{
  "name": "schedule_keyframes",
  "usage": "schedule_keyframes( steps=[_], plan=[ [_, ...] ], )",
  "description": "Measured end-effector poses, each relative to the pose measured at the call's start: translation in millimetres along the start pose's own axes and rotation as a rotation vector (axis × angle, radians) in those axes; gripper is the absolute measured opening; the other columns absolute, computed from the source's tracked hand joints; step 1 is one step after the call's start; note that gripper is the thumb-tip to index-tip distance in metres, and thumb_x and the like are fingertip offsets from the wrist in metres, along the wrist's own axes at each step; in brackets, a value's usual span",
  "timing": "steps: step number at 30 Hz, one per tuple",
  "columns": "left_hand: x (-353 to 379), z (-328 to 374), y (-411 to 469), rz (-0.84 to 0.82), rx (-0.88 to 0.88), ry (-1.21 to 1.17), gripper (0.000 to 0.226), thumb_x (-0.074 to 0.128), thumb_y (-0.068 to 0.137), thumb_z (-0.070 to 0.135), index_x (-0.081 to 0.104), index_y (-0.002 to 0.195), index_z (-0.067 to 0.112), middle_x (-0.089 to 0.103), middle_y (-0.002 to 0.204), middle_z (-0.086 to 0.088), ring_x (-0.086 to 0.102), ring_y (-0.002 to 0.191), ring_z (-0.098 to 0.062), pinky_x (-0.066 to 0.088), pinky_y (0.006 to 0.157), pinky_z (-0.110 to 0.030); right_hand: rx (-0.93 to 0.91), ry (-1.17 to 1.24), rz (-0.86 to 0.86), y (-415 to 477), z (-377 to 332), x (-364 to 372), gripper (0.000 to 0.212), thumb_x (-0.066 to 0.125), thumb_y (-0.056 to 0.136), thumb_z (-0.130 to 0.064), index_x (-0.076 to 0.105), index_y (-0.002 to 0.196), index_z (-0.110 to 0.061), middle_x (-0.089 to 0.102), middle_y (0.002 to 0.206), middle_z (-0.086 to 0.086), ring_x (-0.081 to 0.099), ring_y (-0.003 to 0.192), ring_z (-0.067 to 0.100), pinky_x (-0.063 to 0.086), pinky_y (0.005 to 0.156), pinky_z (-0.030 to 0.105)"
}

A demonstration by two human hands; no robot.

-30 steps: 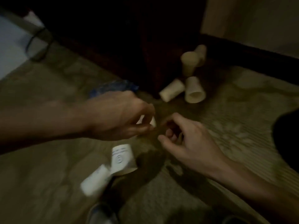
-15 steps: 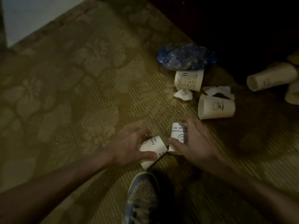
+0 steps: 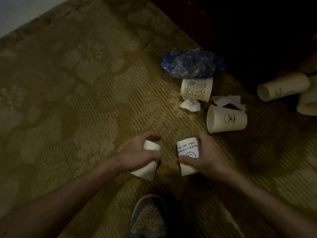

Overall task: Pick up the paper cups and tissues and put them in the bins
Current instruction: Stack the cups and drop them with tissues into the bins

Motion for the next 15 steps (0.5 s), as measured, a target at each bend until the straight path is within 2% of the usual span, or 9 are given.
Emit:
schedule_keyframes(
  steps=[2, 3, 5, 8, 10, 12, 15],
  plan=[
    [0, 1, 4, 0.008, -0.054, -0.180, 0.044, 0.073, 0.051, 0.043, 0.071, 0.096, 0.039, 0.068, 0.108, 0.010, 0.063, 0.106, -0.016, 0.054, 0.089, -0.038, 0.034, 0.080, -0.031, 3, 3, -2, 0.071, 0.083, 0.069, -0.041, 0.042, 0.126, -0.031, 0.049, 0.117, -0.010, 0.050, 0.102, 0.008, 0.044, 0.078, 0.027],
    [2, 4, 6, -0.009, -0.053, -0.206, 0.041, 0.072, 0.051, 0.050, 0.074, 0.090, 0.038, 0.071, 0.101, 0.012, 0.065, 0.104, -0.015, 0.054, 0.089, -0.039, 0.056, 0.157, -0.047, 3, 4, -3, 0.064, 0.083, 0.071, -0.038, 0.045, 0.122, -0.032, 0.053, 0.111, -0.012, 0.054, 0.096, 0.006, 0.046, 0.074, 0.024],
    [14, 9, 8, -0.096, -0.059, -0.232, 0.050, 0.074, 0.050, 0.067, 0.072, 0.095, 0.046, 0.070, 0.105, 0.017, 0.064, 0.108, -0.011, 0.051, 0.094, -0.036, 0.083, 0.316, -0.050, 5, 3, -6, 0.048, 0.081, 0.075, -0.030, 0.051, 0.113, -0.031, 0.060, 0.098, -0.009, 0.059, 0.082, 0.004, 0.047, 0.064, 0.020],
    [34, 8, 12, -0.214, -0.127, -0.271, 0.068, 0.076, 0.046, 0.078, 0.061, 0.109, 0.058, 0.059, 0.129, 0.011, 0.061, 0.114, -0.017, 0.051, 0.097, -0.042, 0.060, 0.319, 0.029, 10, -2, -18, 0.030, 0.075, 0.081, -0.019, 0.057, 0.102, -0.029, 0.064, 0.090, -0.004, 0.060, 0.076, 0.008, 0.049, 0.063, 0.021],
    [44, 9, 15, -0.262, -0.111, -0.246, 0.067, 0.079, 0.055, 0.070, 0.056, 0.117, 0.056, 0.060, 0.126, 0.011, 0.063, 0.110, -0.014, 0.052, 0.096, -0.041, 0.064, 0.268, 0.035, 12, -5, -18, 0.023, 0.073, 0.084, -0.022, 0.058, 0.100, -0.027, 0.064, 0.088, -0.005, 0.061, 0.076, 0.008, 0.050, 0.064, 0.021],
    [51, 13, 15, -0.298, -0.073, -0.301, 0.062, 0.081, 0.068, 0.052, 0.057, 0.125, 0.043, 0.070, 0.114, 0.007, 0.070, 0.100, -0.015, 0.055, 0.092, -0.041, 0.096, 0.224, 0.005, 12, -6, -12, 0.017, 0.069, 0.087, -0.030, 0.060, 0.101, -0.024, 0.063, 0.090, -0.007, 0.061, 0.080, 0.006, 0.048, 0.064, 0.021],
    [51, 14, 13, -0.288, -0.030, -0.328, 0.049, 0.081, 0.071, 0.043, 0.065, 0.116, 0.032, 0.074, 0.105, 0.003, 0.072, 0.095, -0.017, 0.057, 0.087, -0.042, 0.155, 0.321, -0.049, 9, -3, -2, 0.018, 0.068, 0.088, -0.031, 0.063, 0.101, -0.020, 0.064, 0.093, -0.003, 0.061, 0.081, 0.008, 0.046, 0.062, 0.020]
  ],
)
Point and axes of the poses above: each hand's wrist, its own y-axis towards the middle knuckle, its own x-axis out of the palm, z = x × y, the point moved 7 cm from there along y, towards the middle knuckle
